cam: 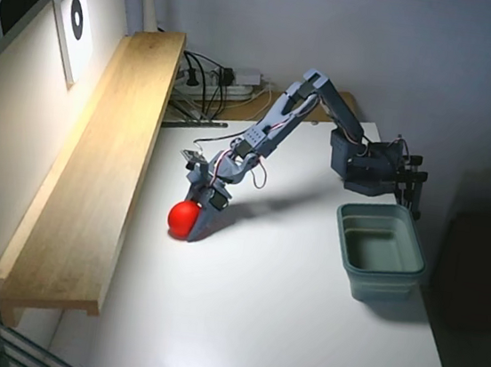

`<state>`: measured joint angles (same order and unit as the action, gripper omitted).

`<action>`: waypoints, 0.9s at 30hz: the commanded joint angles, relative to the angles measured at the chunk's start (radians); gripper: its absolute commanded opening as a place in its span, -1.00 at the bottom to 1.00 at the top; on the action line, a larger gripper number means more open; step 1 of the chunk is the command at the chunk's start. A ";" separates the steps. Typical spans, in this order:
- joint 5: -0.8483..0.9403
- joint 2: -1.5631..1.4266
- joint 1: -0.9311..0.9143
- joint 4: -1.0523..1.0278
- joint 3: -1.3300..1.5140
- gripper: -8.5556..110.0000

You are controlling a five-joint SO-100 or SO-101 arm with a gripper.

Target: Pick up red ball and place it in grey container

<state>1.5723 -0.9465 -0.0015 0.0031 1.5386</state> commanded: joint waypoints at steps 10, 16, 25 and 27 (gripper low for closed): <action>-0.002 -0.211 0.001 0.105 0.252 -0.47; -0.002 -0.231 0.001 0.115 0.281 -0.47; -0.002 -0.284 0.001 0.018 0.238 -0.47; -0.002 -0.301 0.001 -0.013 0.223 -0.47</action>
<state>1.5723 -1.1551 -0.0015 0.0215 1.8086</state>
